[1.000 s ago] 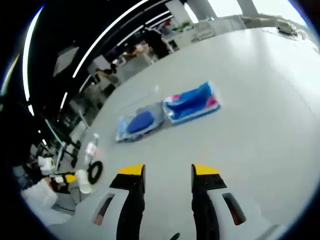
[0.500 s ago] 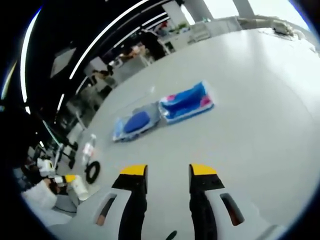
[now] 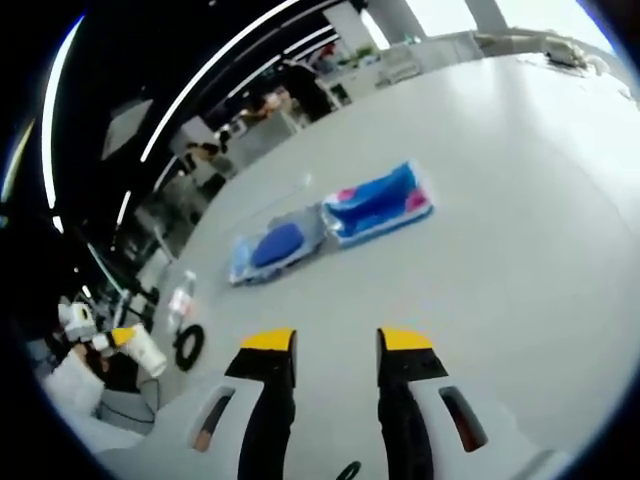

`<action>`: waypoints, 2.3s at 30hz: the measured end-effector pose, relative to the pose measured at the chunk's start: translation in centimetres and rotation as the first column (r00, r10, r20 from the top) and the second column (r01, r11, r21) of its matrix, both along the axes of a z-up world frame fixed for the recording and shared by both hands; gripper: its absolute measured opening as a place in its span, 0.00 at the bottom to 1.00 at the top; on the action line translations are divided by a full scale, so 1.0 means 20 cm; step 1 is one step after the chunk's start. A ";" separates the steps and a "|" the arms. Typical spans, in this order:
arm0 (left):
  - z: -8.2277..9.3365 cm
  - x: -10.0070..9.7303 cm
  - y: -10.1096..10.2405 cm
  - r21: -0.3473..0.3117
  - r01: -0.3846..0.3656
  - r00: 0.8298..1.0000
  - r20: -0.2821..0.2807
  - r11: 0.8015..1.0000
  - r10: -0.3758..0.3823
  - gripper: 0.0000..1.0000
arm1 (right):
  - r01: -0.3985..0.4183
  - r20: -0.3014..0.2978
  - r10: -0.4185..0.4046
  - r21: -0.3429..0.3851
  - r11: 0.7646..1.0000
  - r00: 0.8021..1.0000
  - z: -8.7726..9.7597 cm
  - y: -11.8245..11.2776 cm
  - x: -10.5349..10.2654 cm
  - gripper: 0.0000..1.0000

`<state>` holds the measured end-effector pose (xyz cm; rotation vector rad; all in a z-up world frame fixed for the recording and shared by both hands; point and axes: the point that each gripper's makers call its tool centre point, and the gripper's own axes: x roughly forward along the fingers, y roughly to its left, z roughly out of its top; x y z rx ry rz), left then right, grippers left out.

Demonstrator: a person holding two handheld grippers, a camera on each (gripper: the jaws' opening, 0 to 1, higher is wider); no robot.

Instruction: Arrange the tabletop items into an orderly group along one side of the table until the central work area is clear of visible clutter.

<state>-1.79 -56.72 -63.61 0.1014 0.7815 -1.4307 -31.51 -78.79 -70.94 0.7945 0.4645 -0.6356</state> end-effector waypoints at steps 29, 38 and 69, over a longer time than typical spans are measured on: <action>0.12 0.18 -0.78 -0.030 0.323 0.820 0.508 0.946 -0.264 0.00 | 0.060 -0.003 -0.059 0.025 0.998 0.998 -0.02 -0.04 -0.08 0.27; 0.05 0.11 -0.98 -0.017 0.389 0.783 0.532 0.921 -0.321 0.00 | 0.082 -0.005 -0.082 0.029 0.996 0.997 -0.01 -0.06 -0.11 0.27; -0.24 0.12 -1.11 0.021 0.411 0.778 0.514 0.912 -0.362 0.00 | 0.129 -0.024 -0.127 0.072 0.989 0.992 -0.05 -0.06 -0.14 0.27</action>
